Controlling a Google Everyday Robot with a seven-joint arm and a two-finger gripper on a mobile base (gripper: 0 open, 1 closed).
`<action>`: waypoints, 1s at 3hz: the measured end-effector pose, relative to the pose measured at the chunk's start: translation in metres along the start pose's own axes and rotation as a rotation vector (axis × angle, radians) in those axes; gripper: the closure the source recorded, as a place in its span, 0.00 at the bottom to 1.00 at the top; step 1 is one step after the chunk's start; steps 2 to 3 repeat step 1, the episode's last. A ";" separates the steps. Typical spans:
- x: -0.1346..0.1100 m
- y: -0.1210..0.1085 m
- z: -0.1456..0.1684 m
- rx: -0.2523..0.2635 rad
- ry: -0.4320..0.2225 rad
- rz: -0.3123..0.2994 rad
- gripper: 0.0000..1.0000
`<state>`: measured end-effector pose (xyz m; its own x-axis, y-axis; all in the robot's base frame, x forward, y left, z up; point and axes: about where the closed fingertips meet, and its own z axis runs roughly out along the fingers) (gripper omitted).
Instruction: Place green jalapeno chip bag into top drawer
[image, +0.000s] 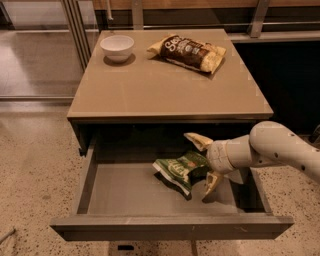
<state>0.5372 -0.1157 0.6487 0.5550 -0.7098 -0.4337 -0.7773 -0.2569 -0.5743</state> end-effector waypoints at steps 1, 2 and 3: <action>0.000 0.000 0.000 0.000 0.000 0.000 0.00; 0.000 0.000 0.000 0.000 0.000 0.000 0.00; 0.000 0.000 0.000 0.000 0.000 0.000 0.00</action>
Offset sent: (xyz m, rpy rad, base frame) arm 0.0000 0.0000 0.0000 0.0000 0.0000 0.0000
